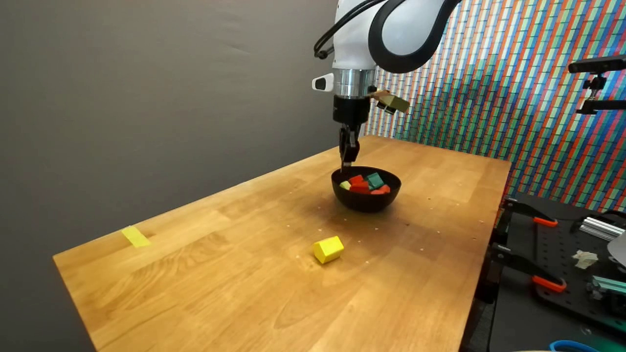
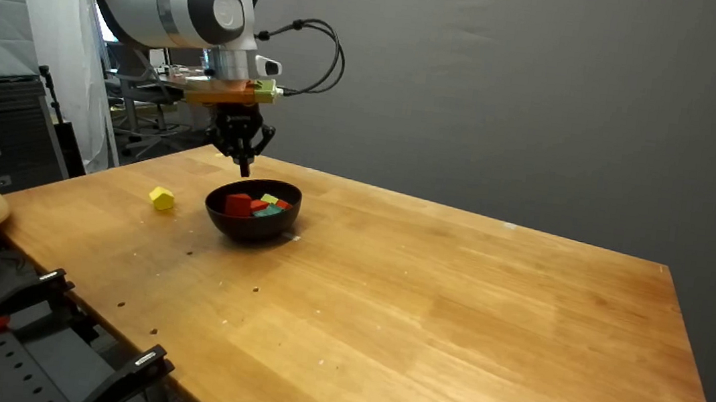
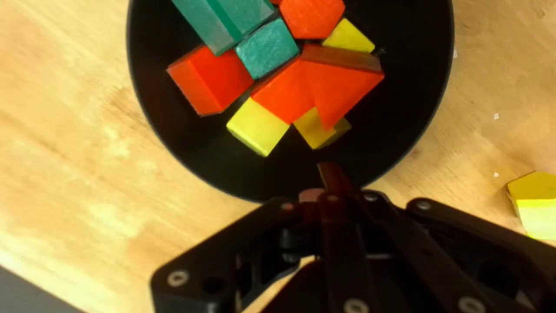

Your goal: Take the blocks out of the bowl and place them on the table

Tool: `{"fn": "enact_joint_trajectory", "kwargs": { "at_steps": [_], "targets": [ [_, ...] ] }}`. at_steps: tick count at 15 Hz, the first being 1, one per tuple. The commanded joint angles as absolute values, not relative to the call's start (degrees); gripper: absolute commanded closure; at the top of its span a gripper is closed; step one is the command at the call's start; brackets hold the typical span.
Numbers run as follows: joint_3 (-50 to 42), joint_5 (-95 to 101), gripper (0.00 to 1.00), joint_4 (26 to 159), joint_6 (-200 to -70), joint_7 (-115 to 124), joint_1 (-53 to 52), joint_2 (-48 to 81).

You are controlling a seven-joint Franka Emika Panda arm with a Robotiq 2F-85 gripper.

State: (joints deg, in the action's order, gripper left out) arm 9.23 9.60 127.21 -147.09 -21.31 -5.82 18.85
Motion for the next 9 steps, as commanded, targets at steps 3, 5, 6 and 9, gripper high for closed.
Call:
{"fn": "enact_joint_trajectory", "kwargs": {
  "at_steps": [3,5,6,9],
  "targets": [
    [8.62,11.41,0.69,130.63,-147.44,-17.96,-6.59,13.6],
    [8.21,10.89,0.6,131.39,-147.75,-17.6,-6.12,14.03],
    [8.16,10.16,0.53,131.72,-147.71,-17.83,-5.72,14.29],
    [8.58,7.58,0.3,132.49,-147.62,-19.01,-4.48,15.26]
  ]
}}
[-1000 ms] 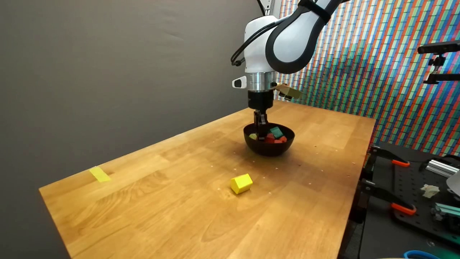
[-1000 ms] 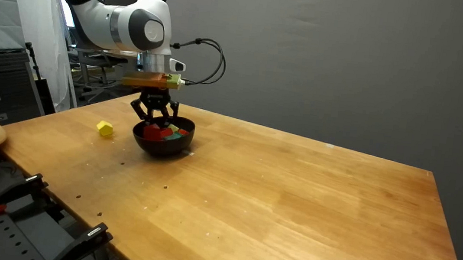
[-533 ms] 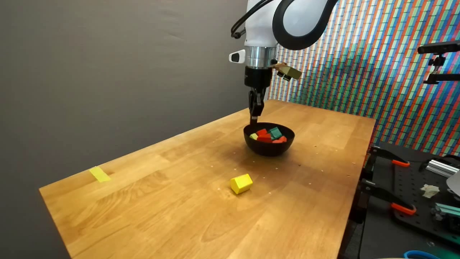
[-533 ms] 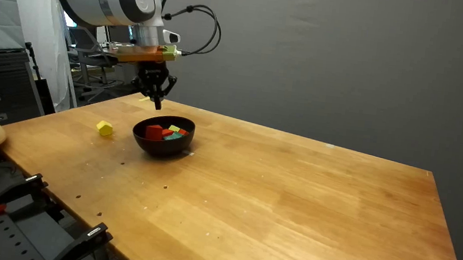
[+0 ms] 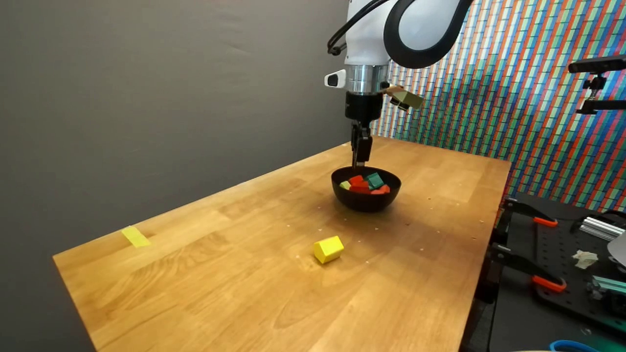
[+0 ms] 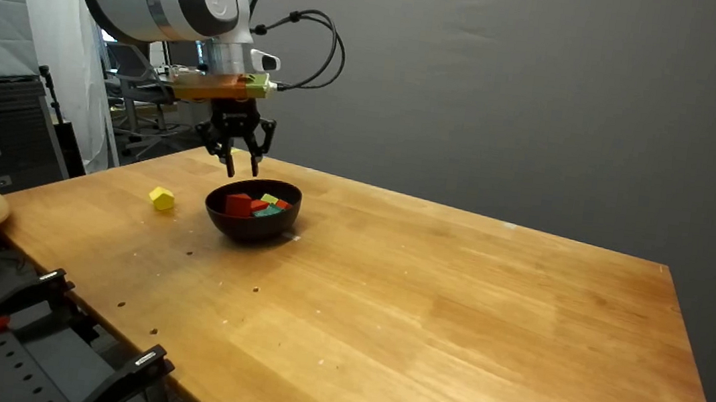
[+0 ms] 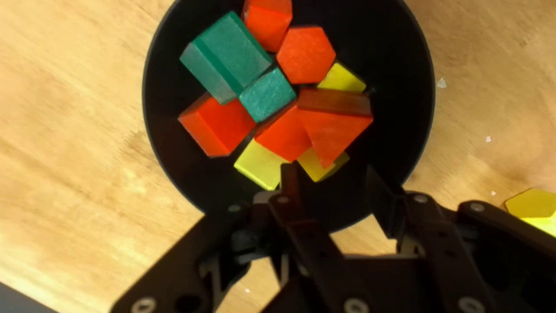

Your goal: Take the blocks out of the bowl and place them on the table

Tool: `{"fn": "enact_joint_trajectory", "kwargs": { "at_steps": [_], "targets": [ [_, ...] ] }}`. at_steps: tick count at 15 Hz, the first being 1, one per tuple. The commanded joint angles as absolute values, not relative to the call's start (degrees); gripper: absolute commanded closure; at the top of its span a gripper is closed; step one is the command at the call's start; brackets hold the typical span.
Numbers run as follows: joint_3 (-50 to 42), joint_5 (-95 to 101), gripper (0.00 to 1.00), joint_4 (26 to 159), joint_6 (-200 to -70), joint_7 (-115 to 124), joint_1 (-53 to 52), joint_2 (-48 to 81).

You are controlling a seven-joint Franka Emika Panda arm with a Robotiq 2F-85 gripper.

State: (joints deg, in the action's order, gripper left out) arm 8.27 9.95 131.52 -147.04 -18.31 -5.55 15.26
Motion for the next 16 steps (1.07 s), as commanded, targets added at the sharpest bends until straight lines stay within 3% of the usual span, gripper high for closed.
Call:
{"fn": "enact_joint_trajectory", "kwargs": {
  "at_steps": [1,4,7,9,13,14,16],
  "targets": [
    [8.75,6.83,0.21,132.58,-147.66,-19.31,-4.14,15.71],
    [9.09,4.71,0.01,132.14,-147.56,-20.03,-3.47,17.43],
    [9.05,3.98,0.0,131.06,-147.04,-20.0,-3.32,19.66],
    [8.75,4.42,0.06,130.54,-147.05,-19.63,-3.31,20.92],
    [8.44,5.07,0.35,129.51,-146.78,-19.11,-3.14,22.96],
    [8.44,5.09,0.33,129.25,-146.73,-19.06,-3.1,23.31],
    [8.32,5.47,0.47,129.02,-146.84,-18.76,-3.25,23.5]
  ]
}}
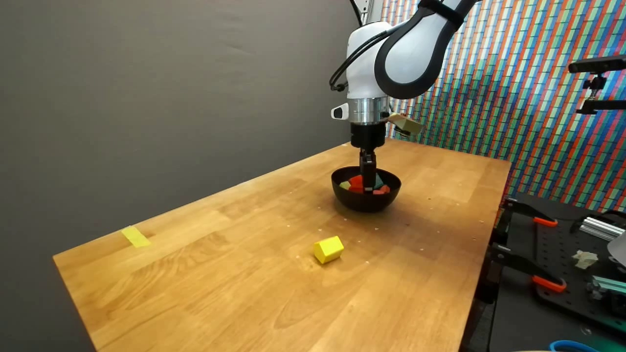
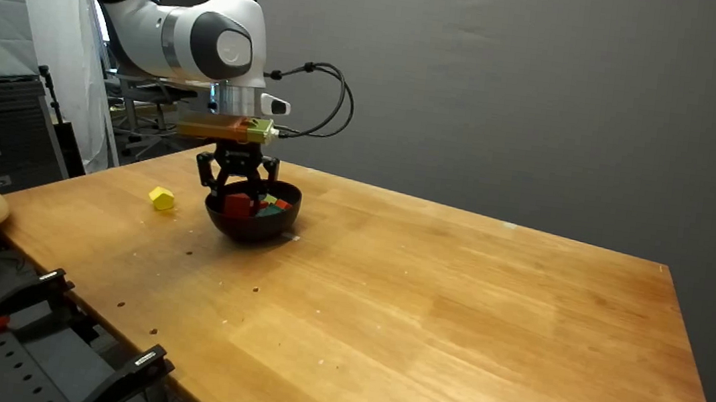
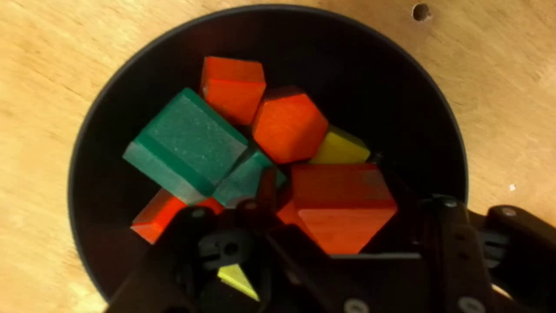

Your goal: Take the blocks out of the bowl and place them on the table

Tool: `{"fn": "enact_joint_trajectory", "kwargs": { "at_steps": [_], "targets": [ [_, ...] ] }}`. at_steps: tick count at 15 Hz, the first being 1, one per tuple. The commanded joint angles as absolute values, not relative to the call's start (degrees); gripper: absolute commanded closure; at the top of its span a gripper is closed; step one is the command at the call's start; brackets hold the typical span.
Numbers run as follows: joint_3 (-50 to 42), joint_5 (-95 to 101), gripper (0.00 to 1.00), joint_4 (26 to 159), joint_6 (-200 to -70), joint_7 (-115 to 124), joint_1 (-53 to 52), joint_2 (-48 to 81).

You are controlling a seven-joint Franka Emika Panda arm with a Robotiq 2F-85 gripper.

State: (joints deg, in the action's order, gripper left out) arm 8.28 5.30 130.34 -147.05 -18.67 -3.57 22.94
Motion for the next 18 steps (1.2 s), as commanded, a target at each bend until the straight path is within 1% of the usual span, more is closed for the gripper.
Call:
{"fn": "enact_joint_trajectory", "kwargs": {
  "at_steps": [1,2,6,9,11,14,18],
  "targets": [
    [8.55,5.25,0.54,129.09,-146.95,-18.83,-3.23,22.86],
    [9.01,4.83,0.73,129.47,-147.08,-19.05,-3.18,21.73],
    [9.47,9.0,0.73,132.48,-149.41,-16.63,-6.81,14.57],
    [10.1,15.98,0.73,130.29,-148.89,-14.06,-11.69,13.07],
    [11.53,18.06,0.73,126.53,-148.87,-14.49,-13.76,16.17],
    [13.93,16.18,0.73,121.14,-151.7,-18.23,-14.67,22.68],
    [13.35,16.58,0.73,112.11,-153.0,-18.64,-15.15,32.2]
  ]
}}
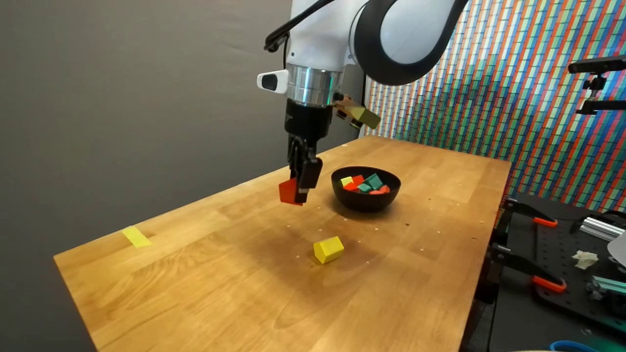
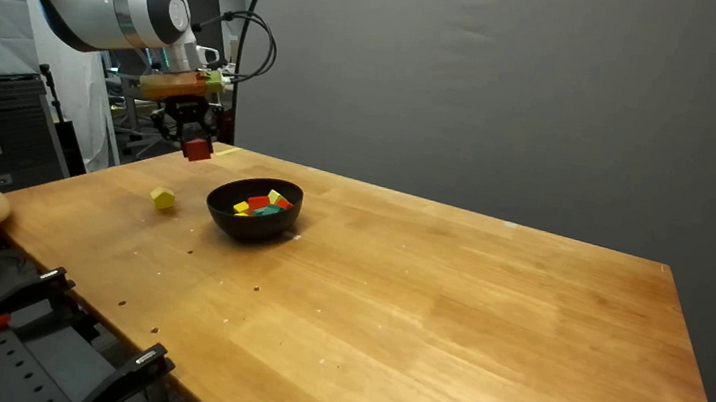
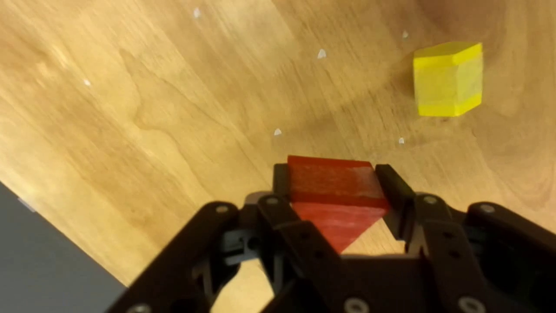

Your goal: Take the blocks out of the bowl and place them on the table

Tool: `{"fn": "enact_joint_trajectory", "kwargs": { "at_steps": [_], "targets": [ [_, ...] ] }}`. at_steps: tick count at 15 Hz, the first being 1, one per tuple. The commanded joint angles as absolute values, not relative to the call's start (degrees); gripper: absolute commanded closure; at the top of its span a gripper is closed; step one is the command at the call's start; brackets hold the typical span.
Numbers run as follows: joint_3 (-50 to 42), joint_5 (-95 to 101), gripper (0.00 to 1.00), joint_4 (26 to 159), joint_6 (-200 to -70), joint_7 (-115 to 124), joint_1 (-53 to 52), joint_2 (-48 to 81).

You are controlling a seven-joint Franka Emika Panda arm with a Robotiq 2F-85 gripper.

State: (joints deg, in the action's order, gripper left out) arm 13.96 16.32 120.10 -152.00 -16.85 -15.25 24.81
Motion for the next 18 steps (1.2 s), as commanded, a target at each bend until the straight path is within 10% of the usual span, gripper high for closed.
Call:
{"fn": "enact_joint_trajectory", "kwargs": {
  "at_steps": [1,3,5,9,18],
  "targets": [
    [13.18,16.34,0.73,110.09,-152.78,-18.88,-15.06,33.95],
    [13.58,15.25,0.73,106.72,-151.8,-20.19,-14.08,36.53],
    [15.68,12.63,0.23,104.58,-149.43,-22.55,-11.46,37.2],
    [19.4,3.83,0.01,104.8,-141.24,-25.5,-5.48,32.39],
    [14.75,-14.02,0.0,117.91,-139.47,-17.61,1.09,17.93]
  ]
}}
